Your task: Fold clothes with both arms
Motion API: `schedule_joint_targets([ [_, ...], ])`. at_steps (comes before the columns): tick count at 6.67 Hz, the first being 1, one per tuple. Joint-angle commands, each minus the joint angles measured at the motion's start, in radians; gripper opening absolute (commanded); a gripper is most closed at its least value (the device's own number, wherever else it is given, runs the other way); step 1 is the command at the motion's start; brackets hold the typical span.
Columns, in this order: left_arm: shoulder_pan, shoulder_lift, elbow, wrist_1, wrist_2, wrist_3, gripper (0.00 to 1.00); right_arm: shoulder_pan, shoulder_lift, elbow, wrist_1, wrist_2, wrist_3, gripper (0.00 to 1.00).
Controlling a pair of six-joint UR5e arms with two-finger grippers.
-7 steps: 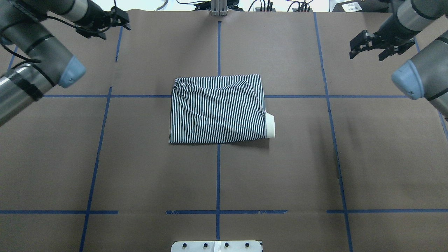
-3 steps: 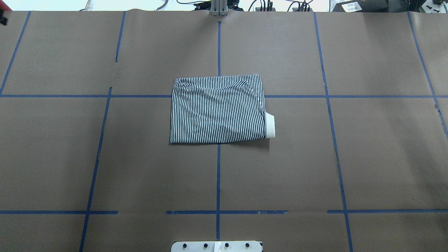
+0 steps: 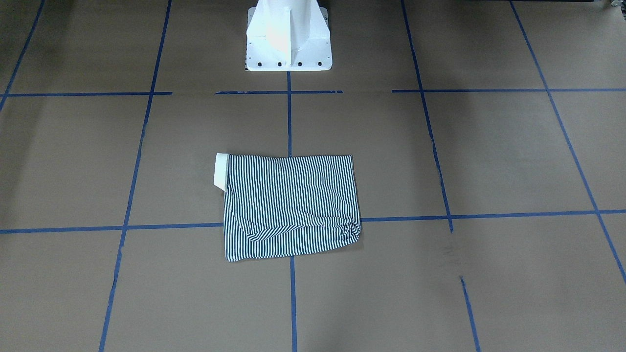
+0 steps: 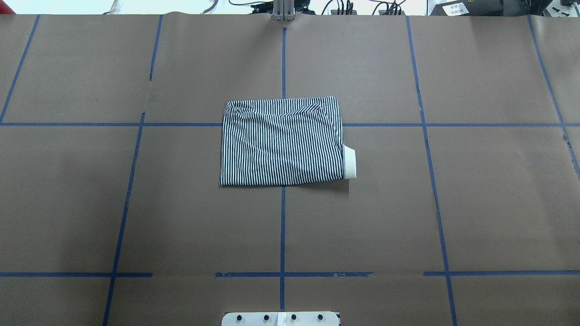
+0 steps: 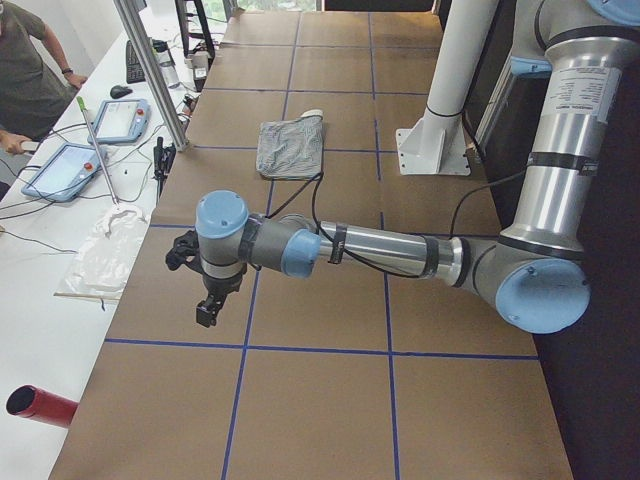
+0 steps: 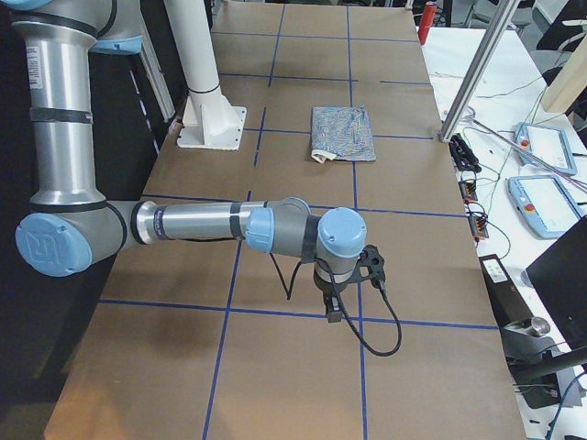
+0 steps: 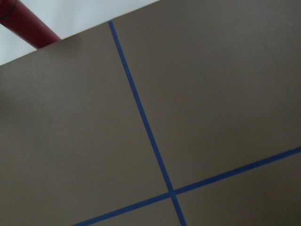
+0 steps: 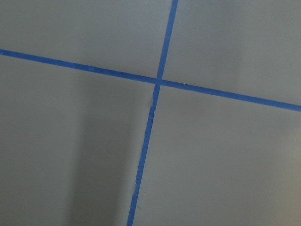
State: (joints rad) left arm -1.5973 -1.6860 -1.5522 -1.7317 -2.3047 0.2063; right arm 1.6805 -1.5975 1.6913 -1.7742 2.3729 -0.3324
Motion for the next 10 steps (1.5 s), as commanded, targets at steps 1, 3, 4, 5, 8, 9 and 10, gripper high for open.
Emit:
schedule_joint_targets([
  [1,-0.010,0.084,0.042,-0.122,0.005,0.022,1.00,0.010,-0.027,0.010,0.007,0.008,0.000,1.00],
  [3,-0.007,0.109,0.031,-0.119,0.033,0.016,1.00,0.010,-0.056,-0.002,0.029,0.006,0.007,1.00],
  [4,-0.009,0.112,-0.003,-0.001,0.031,0.016,1.00,0.010,-0.056,-0.025,0.030,0.009,0.007,1.00],
  [5,-0.007,0.112,-0.075,0.165,0.033,0.018,1.00,0.010,-0.053,-0.024,0.030,0.009,0.042,1.00],
  [8,-0.006,0.123,-0.098,0.230,0.033,0.019,1.00,0.002,-0.052,-0.024,0.158,0.023,0.261,1.00],
  [9,-0.006,0.137,-0.098,0.225,0.031,0.022,1.00,-0.013,-0.053,-0.028,0.204,0.016,0.286,1.00],
  [10,-0.006,0.137,-0.101,0.225,0.030,0.022,1.00,-0.027,-0.053,-0.044,0.252,0.016,0.286,1.00],
])
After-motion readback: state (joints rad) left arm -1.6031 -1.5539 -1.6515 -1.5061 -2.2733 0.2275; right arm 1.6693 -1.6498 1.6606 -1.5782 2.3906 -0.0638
